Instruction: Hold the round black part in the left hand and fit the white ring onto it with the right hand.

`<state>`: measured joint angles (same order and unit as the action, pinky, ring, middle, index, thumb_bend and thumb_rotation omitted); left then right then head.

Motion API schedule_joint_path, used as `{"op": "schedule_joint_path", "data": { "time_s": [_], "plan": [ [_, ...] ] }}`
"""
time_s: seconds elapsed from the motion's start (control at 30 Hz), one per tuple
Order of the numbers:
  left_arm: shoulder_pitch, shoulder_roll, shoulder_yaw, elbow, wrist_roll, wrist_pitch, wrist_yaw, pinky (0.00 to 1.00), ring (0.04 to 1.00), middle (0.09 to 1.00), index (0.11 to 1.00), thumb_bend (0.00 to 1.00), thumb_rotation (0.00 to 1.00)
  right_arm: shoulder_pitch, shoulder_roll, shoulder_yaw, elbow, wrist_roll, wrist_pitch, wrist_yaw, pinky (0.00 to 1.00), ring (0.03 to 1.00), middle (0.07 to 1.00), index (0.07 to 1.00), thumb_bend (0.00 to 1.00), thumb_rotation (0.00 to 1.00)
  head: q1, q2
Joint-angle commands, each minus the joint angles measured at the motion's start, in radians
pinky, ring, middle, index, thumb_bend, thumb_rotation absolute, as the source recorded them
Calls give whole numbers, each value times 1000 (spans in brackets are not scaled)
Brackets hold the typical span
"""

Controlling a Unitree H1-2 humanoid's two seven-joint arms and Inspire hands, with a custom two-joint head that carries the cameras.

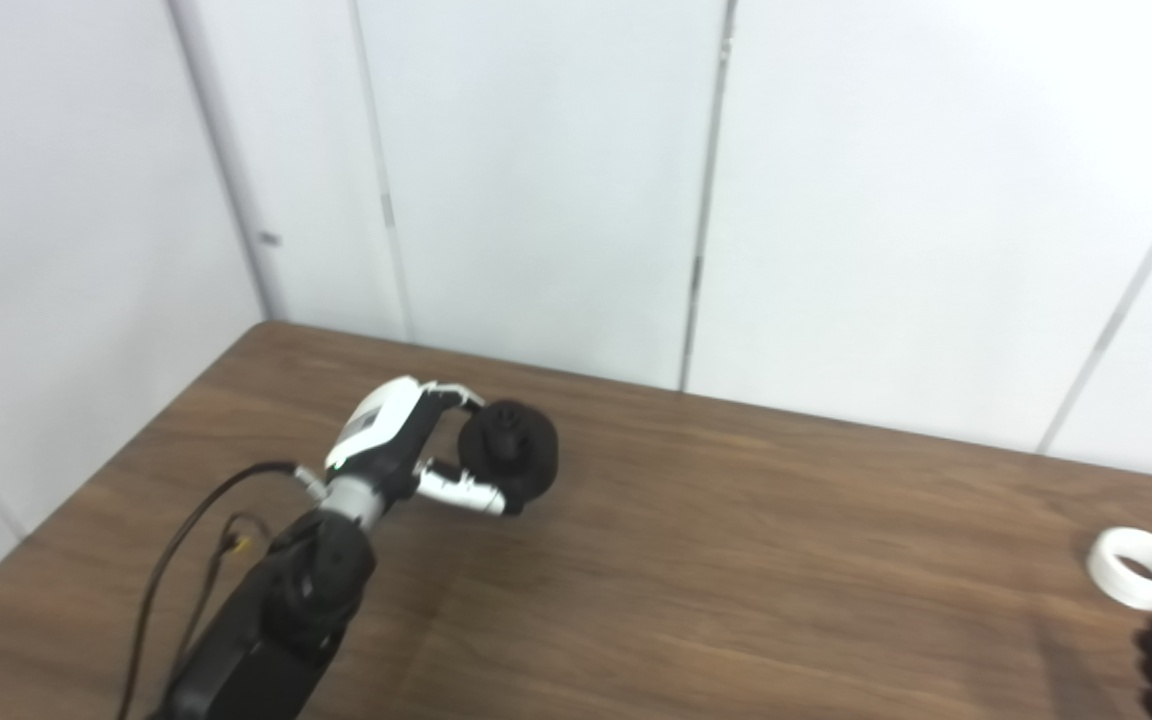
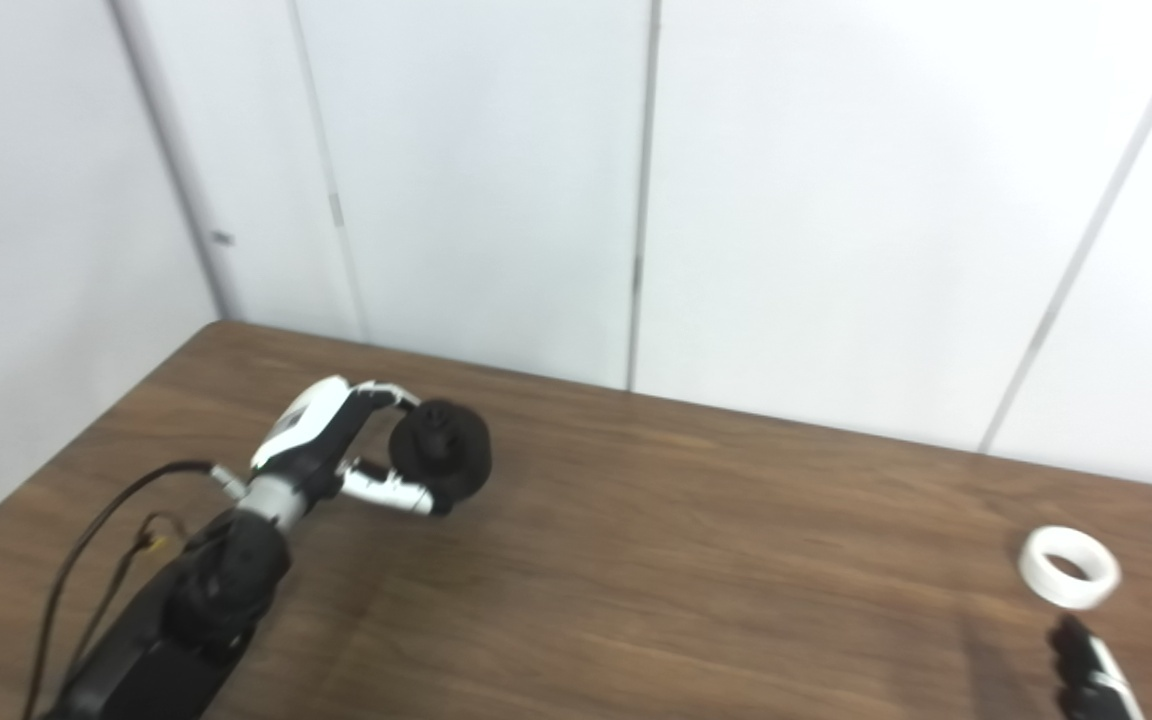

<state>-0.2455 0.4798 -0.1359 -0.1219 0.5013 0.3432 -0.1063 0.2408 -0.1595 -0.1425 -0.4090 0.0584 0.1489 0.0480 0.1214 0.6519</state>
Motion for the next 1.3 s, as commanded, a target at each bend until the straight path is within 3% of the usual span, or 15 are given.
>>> {"op": "schedule_joint_path", "data": {
  "time_s": [0.0, 0.3, 0.6, 0.87, 1.27],
  "plan": [
    [5, 5, -13, -77, 17, -33, -10, 1000, 915, 808, 486, 519, 64, -19, 5, -1, -45, 16, -8, 0, 1000, 999, 998, 992, 569, 1000, -16, 9],
    [116, -74, -123, -217, 81, -94, -62, 1000, 907, 805, 484, 521, 62, -13, 24, -2, -65, 78, 25, -8, 1000, 1000, 987, 986, 449, 1000, -100, 58],
    [181, -145, -206, -221, 149, -168, -70, 1000, 895, 792, 484, 522, 64, -28, 27, 17, -54, 79, 28, -18, 956, 991, 968, 968, 500, 1000, -172, 108],
    [207, -193, -228, -182, 174, -250, -56, 1000, 883, 792, 483, 523, 62, -33, 34, 35, -72, 60, 68, -39, 955, 999, 969, 958, 527, 1000, -228, 144],
    [241, -217, -234, -192, 197, -237, -121, 1000, 901, 799, 484, 520, 65, -46, 28, 58, -86, 16, 103, -64, 946, 967, 944, 937, 602, 1000, -270, 188]
  ]
}}
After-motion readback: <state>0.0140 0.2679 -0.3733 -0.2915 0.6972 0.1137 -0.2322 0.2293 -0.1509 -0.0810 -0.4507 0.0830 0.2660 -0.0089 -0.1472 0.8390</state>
